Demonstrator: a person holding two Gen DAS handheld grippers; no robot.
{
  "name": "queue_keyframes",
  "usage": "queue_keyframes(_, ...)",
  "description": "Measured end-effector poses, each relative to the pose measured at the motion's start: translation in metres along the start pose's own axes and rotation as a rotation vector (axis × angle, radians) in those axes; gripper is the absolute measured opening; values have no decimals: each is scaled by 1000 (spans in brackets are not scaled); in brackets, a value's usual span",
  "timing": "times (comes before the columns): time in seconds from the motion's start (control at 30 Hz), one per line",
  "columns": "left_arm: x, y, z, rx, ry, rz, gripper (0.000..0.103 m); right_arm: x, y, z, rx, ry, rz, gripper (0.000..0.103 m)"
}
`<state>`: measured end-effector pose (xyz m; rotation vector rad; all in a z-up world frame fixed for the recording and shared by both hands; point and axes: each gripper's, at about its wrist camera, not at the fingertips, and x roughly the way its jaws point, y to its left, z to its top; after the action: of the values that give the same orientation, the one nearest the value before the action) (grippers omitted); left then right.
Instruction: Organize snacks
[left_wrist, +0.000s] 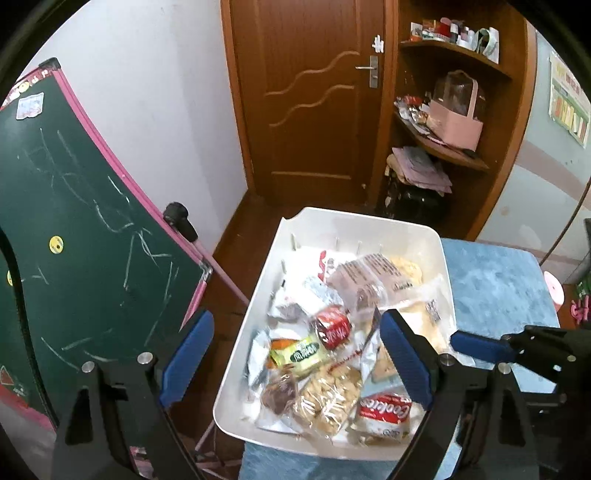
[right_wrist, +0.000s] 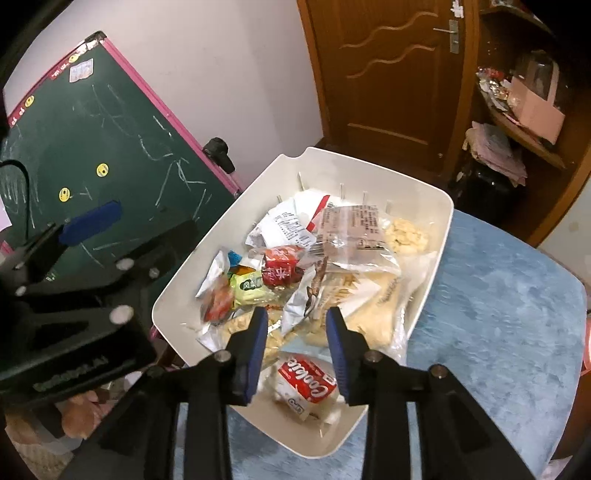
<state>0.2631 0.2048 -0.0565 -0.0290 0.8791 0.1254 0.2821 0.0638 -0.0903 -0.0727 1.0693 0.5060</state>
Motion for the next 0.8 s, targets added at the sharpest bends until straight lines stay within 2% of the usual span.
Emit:
queue_keyframes(0.23, -17, -13, -10, 12, 14, -34, 91, -29, -12, -15, 33, -52, -38, 33)
queue_keyframes(0.5, -60, -42, -24, 65, -2, -39, 91, -81, -27, -46, 83, -123, -65, 34)
queue_keyframes(0.57, -73, -50, -29, 80, -10, -41, 91, -94, -32, -55, 99, -141, -72, 36)
queue_keyframes(0.63, -92, -60, -36, 95, -27, -58, 91, -111, -37, -67, 115, -164, -94, 49)
queue_keyframes(0.8, -132, -84, -47, 109, -43, -120, 91, -150, -52, -95, 146, -214, -145, 52)
